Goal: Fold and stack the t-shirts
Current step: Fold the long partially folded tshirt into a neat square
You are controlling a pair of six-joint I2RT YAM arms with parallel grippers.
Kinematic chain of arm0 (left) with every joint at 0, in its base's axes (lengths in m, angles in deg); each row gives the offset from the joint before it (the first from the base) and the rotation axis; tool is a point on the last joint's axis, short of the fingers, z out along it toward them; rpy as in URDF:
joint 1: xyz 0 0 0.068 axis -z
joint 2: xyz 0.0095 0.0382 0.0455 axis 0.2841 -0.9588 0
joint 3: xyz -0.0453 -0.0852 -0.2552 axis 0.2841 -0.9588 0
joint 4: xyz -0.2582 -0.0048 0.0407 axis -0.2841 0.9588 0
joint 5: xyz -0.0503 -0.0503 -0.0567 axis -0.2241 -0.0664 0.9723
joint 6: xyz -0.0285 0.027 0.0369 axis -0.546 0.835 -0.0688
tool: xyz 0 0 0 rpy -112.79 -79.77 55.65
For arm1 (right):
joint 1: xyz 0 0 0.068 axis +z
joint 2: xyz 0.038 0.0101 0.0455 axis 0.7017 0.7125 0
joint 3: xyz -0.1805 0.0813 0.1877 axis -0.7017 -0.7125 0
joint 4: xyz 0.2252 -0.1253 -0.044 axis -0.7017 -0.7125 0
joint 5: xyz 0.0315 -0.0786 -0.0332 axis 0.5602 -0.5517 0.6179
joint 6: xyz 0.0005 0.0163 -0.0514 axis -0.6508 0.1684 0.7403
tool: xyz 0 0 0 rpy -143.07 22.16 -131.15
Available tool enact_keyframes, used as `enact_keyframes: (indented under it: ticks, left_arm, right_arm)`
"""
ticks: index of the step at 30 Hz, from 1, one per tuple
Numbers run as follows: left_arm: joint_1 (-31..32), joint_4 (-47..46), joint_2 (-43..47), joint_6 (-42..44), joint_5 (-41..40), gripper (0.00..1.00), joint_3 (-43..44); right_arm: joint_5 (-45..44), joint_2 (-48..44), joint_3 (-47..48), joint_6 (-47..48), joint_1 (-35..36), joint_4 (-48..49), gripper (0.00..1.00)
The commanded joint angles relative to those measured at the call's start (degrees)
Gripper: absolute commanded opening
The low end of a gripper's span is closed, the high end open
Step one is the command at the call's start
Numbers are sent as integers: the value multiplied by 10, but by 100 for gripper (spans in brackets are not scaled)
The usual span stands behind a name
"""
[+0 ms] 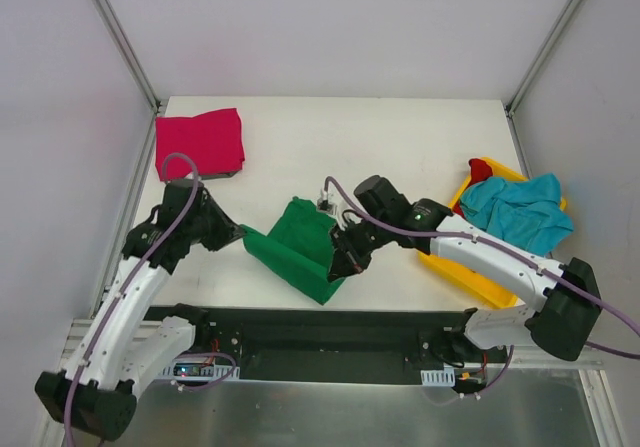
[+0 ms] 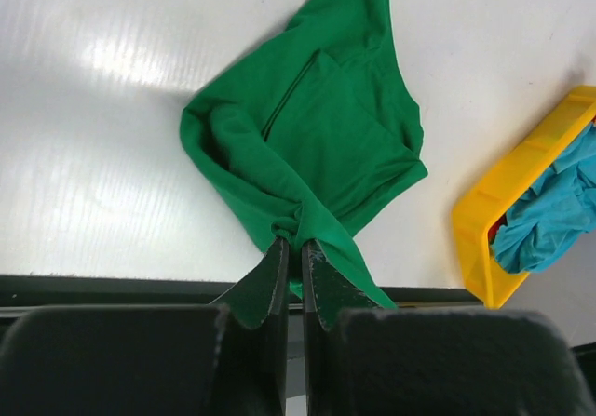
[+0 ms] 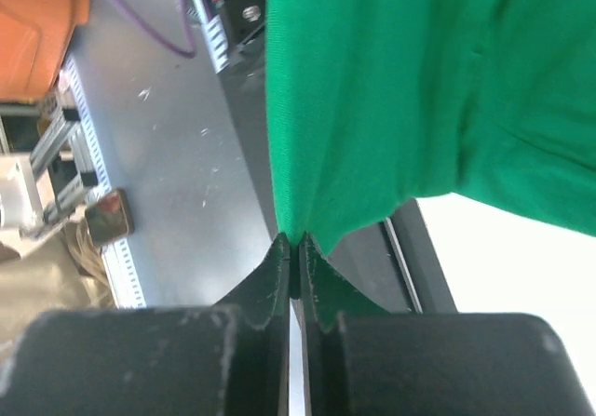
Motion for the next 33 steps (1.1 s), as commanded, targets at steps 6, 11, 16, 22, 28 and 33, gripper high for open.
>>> enact_keyframes:
  ticks: [6, 11, 16, 22, 28, 33]
  left_arm:
    - [47, -128, -195, 3, -61, 0, 104]
    - [47, -148, -303, 15, -53, 0, 154]
    - [47, -156, -404, 28, -35, 0, 213]
    - [48, -156, -496, 40, -22, 0, 256]
    - [50, -156, -558, 57, 1, 0, 284]
    - [51, -156, -577, 68, 9, 0, 292]
  right_arm:
    - [-28, -31, -46, -12, -115, -20, 1]
    - [-72, -6, -47, -10, -157, 3, 2]
    - [-92, 36, -35, -16, -186, 17, 3]
    - [-114, 95, -25, -24, -205, 26, 3]
    - [-134, 117, -28, -47, -215, 37, 4]
    - [-130, 108, -37, -75, -215, 35, 4]
